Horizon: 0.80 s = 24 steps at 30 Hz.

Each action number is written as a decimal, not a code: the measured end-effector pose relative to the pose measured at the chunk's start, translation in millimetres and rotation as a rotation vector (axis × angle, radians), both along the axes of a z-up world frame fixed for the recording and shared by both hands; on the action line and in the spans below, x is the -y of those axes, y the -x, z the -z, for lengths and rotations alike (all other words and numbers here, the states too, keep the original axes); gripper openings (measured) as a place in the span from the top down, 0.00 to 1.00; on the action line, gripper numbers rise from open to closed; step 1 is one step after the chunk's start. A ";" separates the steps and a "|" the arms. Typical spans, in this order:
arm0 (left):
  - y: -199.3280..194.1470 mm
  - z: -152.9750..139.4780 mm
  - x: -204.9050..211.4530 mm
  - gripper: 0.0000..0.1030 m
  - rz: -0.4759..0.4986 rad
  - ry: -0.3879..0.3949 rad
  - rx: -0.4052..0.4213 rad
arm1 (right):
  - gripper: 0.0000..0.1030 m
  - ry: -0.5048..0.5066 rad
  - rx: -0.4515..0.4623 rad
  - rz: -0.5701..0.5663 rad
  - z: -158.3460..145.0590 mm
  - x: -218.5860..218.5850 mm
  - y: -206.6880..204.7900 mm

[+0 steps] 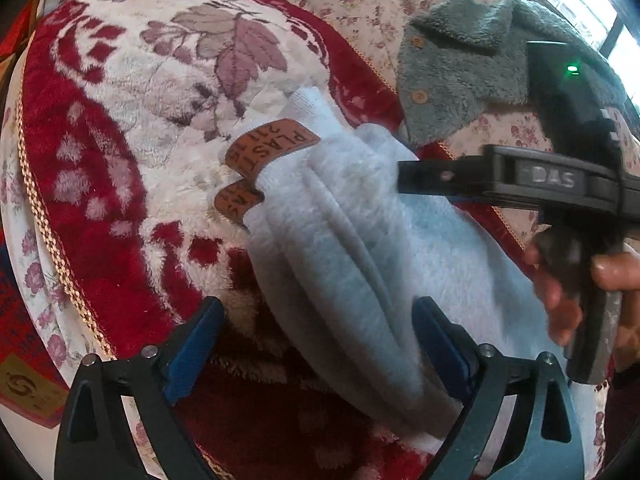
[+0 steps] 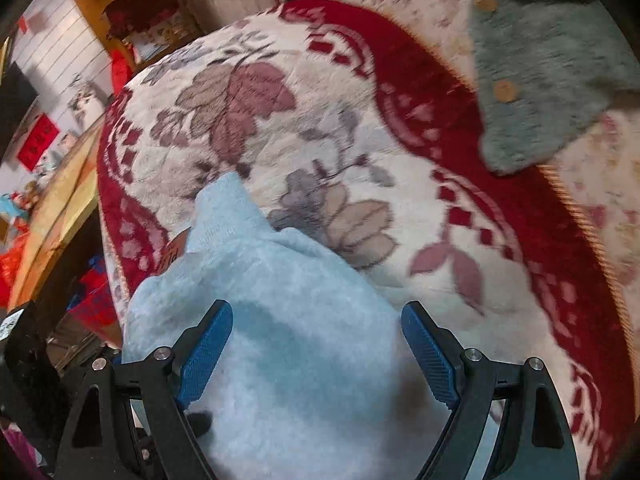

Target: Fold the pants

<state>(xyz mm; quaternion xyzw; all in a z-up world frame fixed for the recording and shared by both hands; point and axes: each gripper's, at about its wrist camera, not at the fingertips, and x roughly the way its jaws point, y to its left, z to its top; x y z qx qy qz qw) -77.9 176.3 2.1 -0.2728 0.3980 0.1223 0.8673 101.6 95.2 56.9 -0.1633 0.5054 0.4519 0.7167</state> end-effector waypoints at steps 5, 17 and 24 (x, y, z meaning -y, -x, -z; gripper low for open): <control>-8.4 8.8 -2.4 0.03 -0.014 0.023 -0.028 | 0.08 0.008 -0.052 -0.034 23.9 -15.5 -10.6; -16.0 13.7 -14.1 0.77 0.034 0.173 0.126 | 0.40 -0.077 -0.081 -0.045 26.7 -5.5 -5.3; -12.0 -37.7 17.9 0.79 0.108 0.007 0.219 | 0.57 -0.152 -0.066 -0.024 -7.8 12.5 0.2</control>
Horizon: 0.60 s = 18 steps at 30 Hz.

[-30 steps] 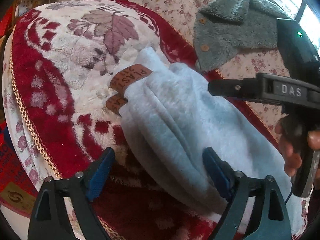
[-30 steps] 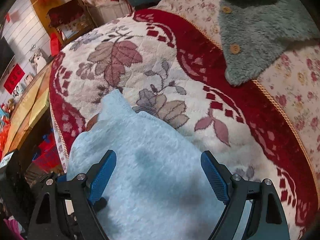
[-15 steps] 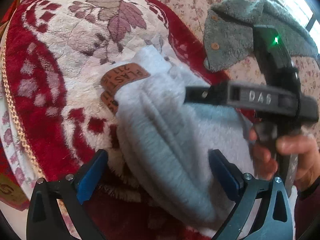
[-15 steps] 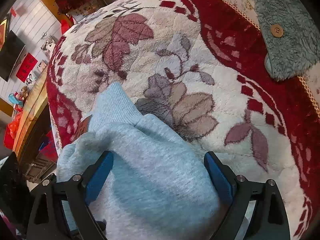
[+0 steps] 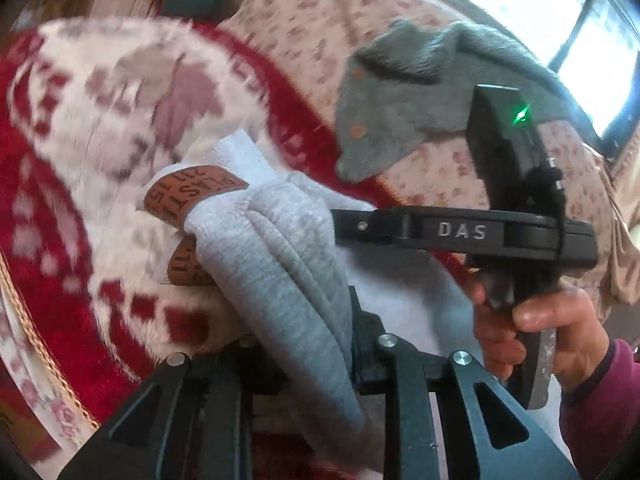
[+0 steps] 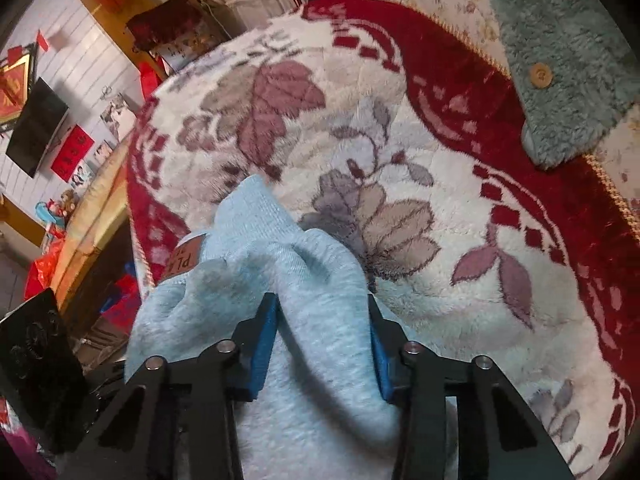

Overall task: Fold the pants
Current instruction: 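Lift the waistband with the left gripper while the right gripper lifts the cuffs toward it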

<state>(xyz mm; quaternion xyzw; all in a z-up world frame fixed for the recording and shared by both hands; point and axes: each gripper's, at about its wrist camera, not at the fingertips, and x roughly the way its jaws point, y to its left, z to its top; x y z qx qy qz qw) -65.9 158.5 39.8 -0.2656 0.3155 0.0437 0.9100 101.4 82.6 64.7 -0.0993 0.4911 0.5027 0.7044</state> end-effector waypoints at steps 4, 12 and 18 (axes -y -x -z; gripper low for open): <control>-0.4 -29.7 23.7 0.79 0.031 -0.086 0.069 | 0.57 -0.082 0.025 0.022 -33.9 20.3 3.9; 10.0 -83.8 107.4 0.79 0.180 -0.301 0.206 | 0.55 -0.212 0.042 0.093 -97.1 100.1 15.6; 25.8 -79.7 195.6 0.79 0.342 -0.466 0.248 | 0.49 -0.284 0.021 0.214 -111.6 212.5 30.4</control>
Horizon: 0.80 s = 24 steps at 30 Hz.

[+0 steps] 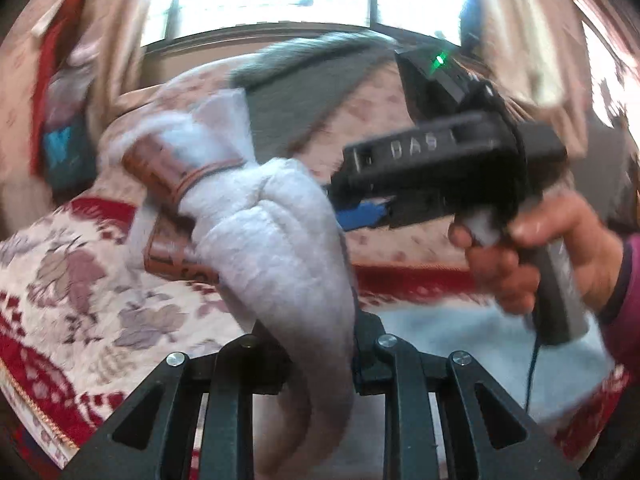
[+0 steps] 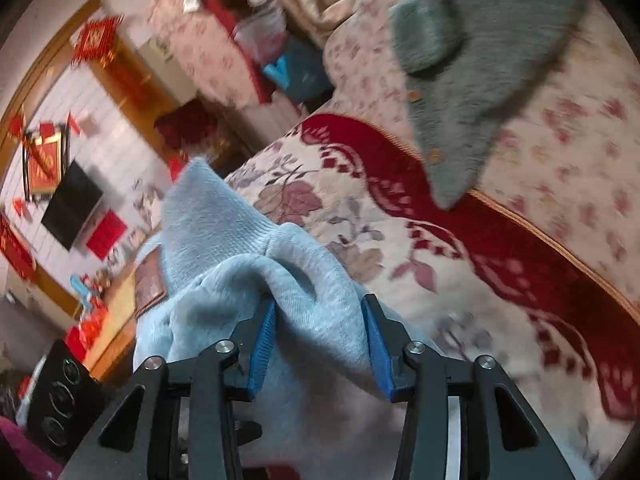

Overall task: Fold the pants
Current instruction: 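Lift the waistband with the left gripper while the right gripper lifts the cuffs toward it, then lay the pants down with both grippers, folding the cuff end onto the waistband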

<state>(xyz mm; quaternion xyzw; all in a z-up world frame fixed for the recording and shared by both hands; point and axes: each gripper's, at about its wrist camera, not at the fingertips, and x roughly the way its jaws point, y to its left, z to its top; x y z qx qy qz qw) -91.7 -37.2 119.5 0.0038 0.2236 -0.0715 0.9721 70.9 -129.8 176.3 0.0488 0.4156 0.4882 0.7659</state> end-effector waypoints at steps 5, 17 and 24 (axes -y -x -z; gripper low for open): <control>8.0 43.2 71.7 0.69 0.139 -0.094 -0.069 | 0.29 0.078 -0.055 0.152 33.4 88.5 11.2; 30.3 81.1 135.9 0.20 0.353 -0.066 -0.211 | 0.28 0.229 -0.142 0.572 69.3 240.5 51.2; 45.5 44.3 109.2 0.15 0.323 -0.039 -0.129 | 0.24 0.120 -0.023 0.433 14.9 214.7 77.2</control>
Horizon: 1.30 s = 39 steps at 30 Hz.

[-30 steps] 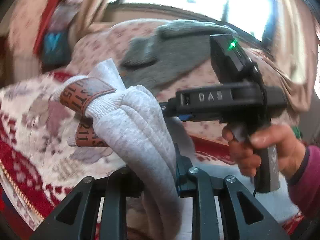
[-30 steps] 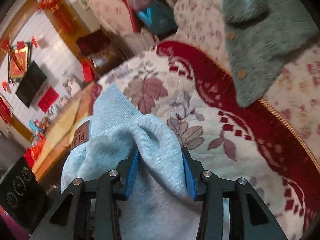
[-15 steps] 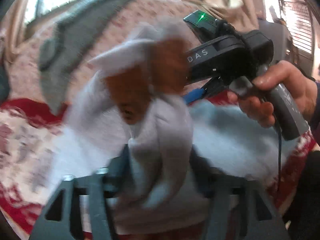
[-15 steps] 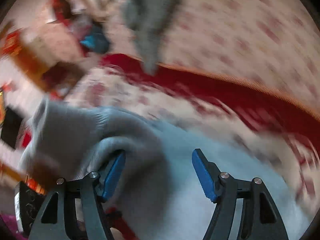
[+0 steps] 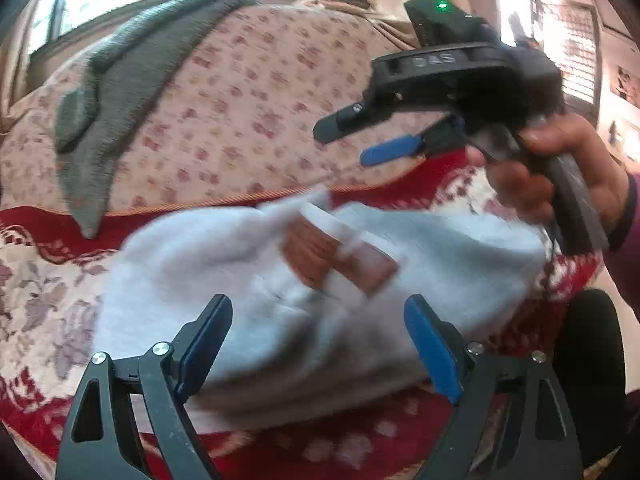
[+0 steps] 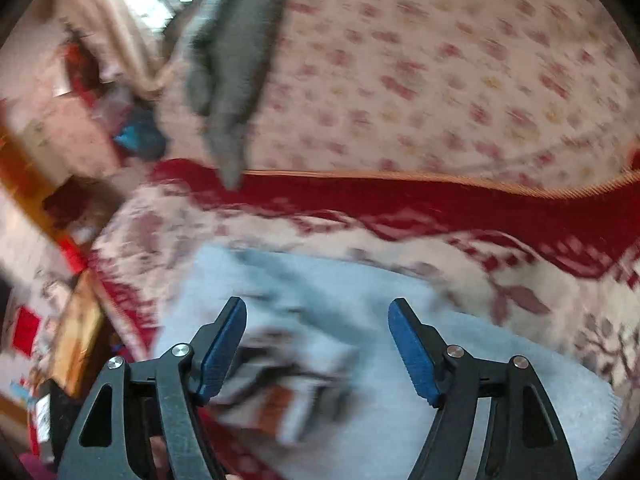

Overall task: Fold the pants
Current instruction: 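Lay the pants down with both grippers, folding the cuff end onto the waistband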

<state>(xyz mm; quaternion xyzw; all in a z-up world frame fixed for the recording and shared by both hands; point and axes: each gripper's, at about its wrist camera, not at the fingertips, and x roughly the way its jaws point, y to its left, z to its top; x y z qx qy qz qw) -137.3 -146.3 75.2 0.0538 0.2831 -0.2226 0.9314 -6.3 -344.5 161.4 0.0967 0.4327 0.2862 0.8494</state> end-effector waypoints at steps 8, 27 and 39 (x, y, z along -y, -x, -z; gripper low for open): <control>-32.0 30.4 -42.8 0.15 -0.205 -0.013 -0.098 | 0.25 0.288 0.022 -0.036 37.9 -83.0 -10.0; -37.0 20.8 -18.8 0.15 -0.230 -0.043 -0.100 | 0.22 0.253 0.037 0.073 49.1 -33.2 39.1; -52.3 6.1 6.5 0.15 -0.283 -0.049 -0.123 | 0.16 0.218 0.042 0.162 41.3 2.3 84.0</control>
